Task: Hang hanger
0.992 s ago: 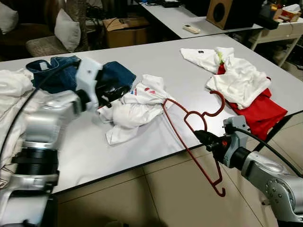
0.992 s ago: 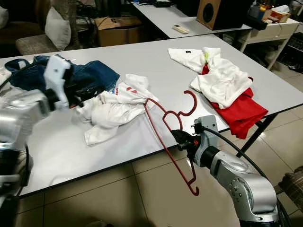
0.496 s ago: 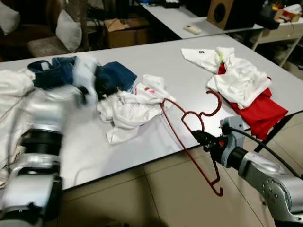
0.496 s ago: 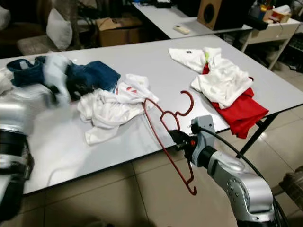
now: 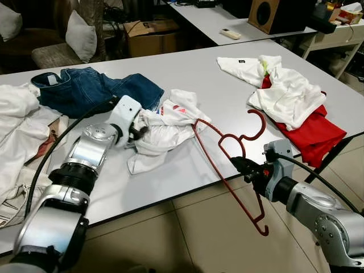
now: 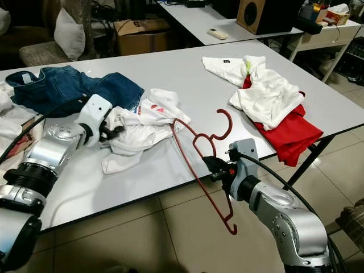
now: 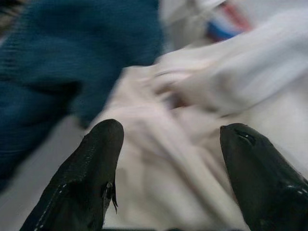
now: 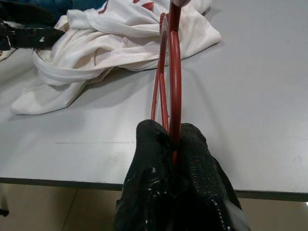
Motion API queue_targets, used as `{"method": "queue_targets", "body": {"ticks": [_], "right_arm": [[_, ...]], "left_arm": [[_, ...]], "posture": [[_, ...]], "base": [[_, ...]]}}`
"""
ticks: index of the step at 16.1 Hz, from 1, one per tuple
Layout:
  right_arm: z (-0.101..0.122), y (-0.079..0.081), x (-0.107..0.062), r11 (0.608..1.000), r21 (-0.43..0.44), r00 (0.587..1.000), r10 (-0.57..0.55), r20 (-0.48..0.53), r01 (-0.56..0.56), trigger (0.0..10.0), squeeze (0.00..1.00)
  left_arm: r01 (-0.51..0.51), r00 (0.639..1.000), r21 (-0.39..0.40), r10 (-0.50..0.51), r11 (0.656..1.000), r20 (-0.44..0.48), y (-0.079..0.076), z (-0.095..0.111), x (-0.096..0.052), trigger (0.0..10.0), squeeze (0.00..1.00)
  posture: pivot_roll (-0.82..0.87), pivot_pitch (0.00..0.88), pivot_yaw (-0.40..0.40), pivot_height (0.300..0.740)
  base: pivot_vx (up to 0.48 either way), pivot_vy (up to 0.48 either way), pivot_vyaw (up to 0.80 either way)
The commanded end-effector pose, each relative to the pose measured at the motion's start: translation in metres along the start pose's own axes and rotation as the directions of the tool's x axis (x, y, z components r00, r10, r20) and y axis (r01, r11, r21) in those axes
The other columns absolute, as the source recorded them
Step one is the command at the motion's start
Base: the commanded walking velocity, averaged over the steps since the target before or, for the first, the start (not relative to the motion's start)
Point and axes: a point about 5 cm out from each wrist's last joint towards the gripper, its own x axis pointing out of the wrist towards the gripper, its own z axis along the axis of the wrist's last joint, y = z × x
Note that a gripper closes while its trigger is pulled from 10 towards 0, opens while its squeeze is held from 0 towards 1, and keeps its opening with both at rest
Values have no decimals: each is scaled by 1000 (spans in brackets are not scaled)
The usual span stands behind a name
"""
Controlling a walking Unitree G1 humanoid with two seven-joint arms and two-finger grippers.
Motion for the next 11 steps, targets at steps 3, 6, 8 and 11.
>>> {"method": "queue_targets", "body": {"ticks": [3,6,8,11], "right_arm": [[4,-1,0,1000,-11,1000,-6,14,6,10000,0],[4,-1,0,1000,-11,1000,-5,15,5,10000,0],[4,-1,-1,1000,-12,1000,-7,15,8,10000,0],[4,-2,-1,1000,-12,1000,-10,16,10,10000,0]], "left_arm": [[-88,995,-27,89,996,35,10,5,3,10000,0],[-104,991,-148,115,983,65,6,7,9,10000,0],[-92,993,-150,103,984,64,0,6,13,10000,0],[-111,993,-91,114,990,35,-2,0,15,6510,0]], "posture": [[-168,0,26,740],[-173,0,27,740],[-178,0,30,740],[-182,0,31,740]], "base": [[0,0,0],[0,0,0],[0,0,0],[0,0,0]]}}
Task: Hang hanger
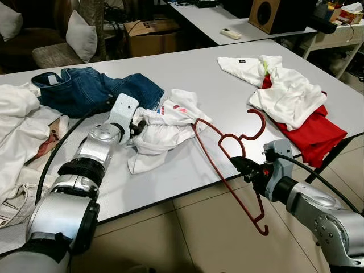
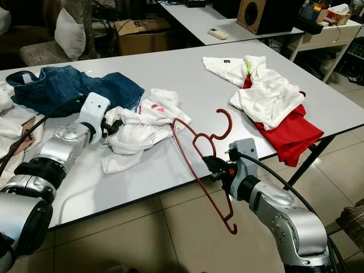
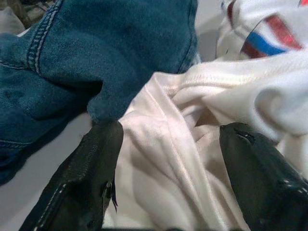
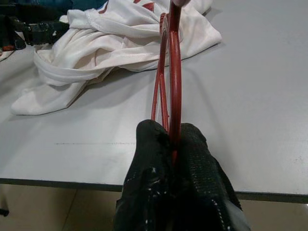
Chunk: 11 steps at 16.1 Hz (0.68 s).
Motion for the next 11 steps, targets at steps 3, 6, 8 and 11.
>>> {"method": "queue_targets", "body": {"ticks": [3,6,8,11], "right_arm": [[4,-2,-2,1000,-12,1000,-12,14,12,10000,0],[4,-2,-4,1000,-12,1000,-11,14,11,10000,0],[4,-2,-6,1000,-12,1000,-11,13,11,10000,0],[3,-2,-7,1000,-15,1000,-12,12,12,10000,0]], "left_arm": [[-79,997,52,80,996,-10,9,-2,0,0,0],[-97,995,69,97,993,-4,10,-4,0,0,0],[-100,995,86,101,991,-7,9,-6,0,0,0],[-108,994,94,109,990,-2,8,-6,1,0,0]], "posture": [[-185,0,31,740],[-197,0,38,740],[-200,0,41,740],[-206,0,47,740]], "base": [[0,0,0],[0,0,0],[0,0,0],[0,0,0]]}}
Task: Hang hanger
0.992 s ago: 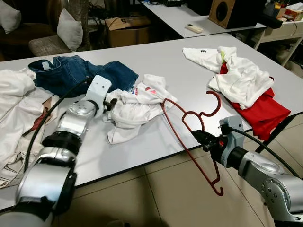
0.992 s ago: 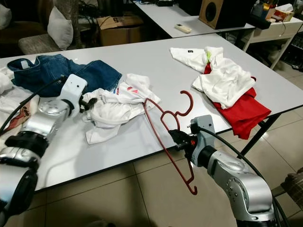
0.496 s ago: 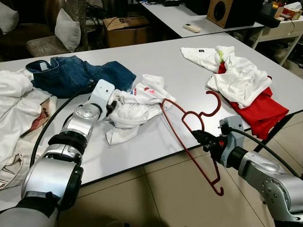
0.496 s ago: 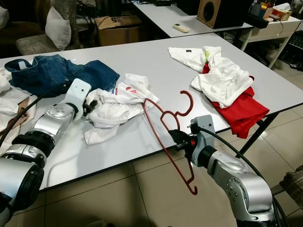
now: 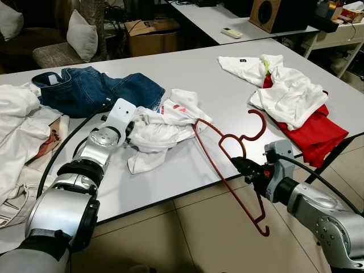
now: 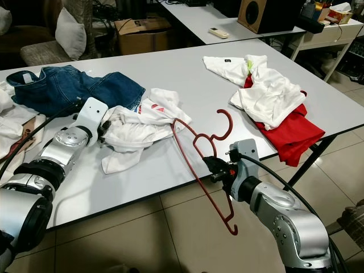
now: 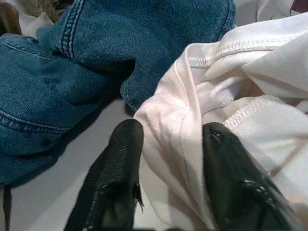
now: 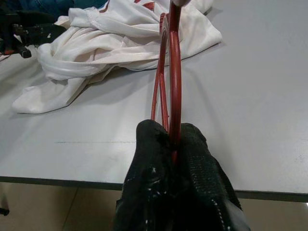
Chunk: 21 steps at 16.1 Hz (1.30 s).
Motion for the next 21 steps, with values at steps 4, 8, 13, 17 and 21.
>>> {"method": "queue_targets", "body": {"ticks": [4,8,13,17,21], "right_arm": [[5,-2,-4,1000,-12,1000,-8,13,8,10000,0],[5,-2,-5,1000,-18,1000,-1,12,1,10000,0],[11,-3,-16,999,-29,999,37,37,-36,10000,0],[15,2,-26,990,-37,990,135,52,-133,10000,0],[10,-1,-23,991,3,990,135,37,-135,10000,0]], "left_arm": [[-5,1000,24,4,1000,11,0,4,1,0,0],[7,1000,3,-7,1000,22,-2,1,0,0,0],[32,980,-63,-19,998,196,12,24,-3,0,0],[120,892,-49,-86,992,445,29,57,-20,0,0],[239,707,19,-188,971,682,33,81,-55,0,0]], "posture": [[-210,0,50,740],[-214,0,45,740],[-219,0,45,740],[-209,0,32,740],[-205,0,19,740]], "base": [[0,0,0],[0,0,0],[0,0,0],[0,0,0],[0,0,0]]}}
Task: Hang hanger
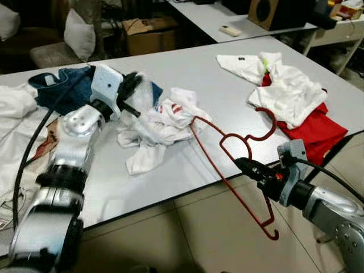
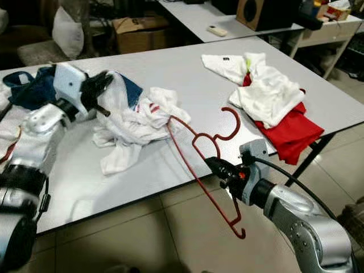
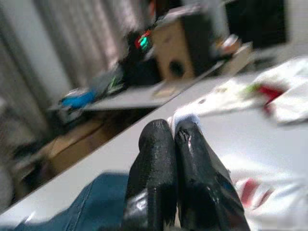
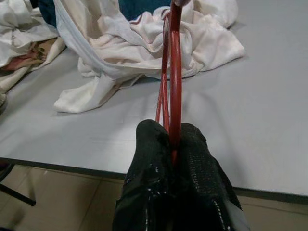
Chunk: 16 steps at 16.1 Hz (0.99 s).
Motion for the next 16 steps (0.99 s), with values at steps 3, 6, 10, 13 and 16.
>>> {"method": "queue_targets", "body": {"ticks": [3,6,10,13,16], "right_arm": [[6,8,-2,993,15,992,119,46,-120,10000,0],[9,15,-14,965,10,963,259,79,-261,10000,0],[10,0,-28,980,-40,980,197,40,-196,10000,0],[12,-11,-42,981,-120,988,149,-37,-153,10000,0],[12,-33,-54,983,-184,990,-8,-140,-18,10000,0]], "left_arm": [[86,992,11,-86,996,91,-2,22,-11,0,0],[54,998,68,-56,996,30,-2,18,-16,0,0],[45,999,95,-42,994,-28,-3,16,-14,0,0],[-23,998,126,31,992,-61,5,16,-13,0,0],[-83,989,156,101,984,-110,14,13,-14,0,0]], "posture": [[-194,0,-12,740],[-187,0,-30,740],[-195,0,-23,740],[-193,0,-20,740],[-199,0,-13,740]], "base": [[0,0,0],[0,0,0],[0,0,0],[0,0,0],[0,0,0]]}}
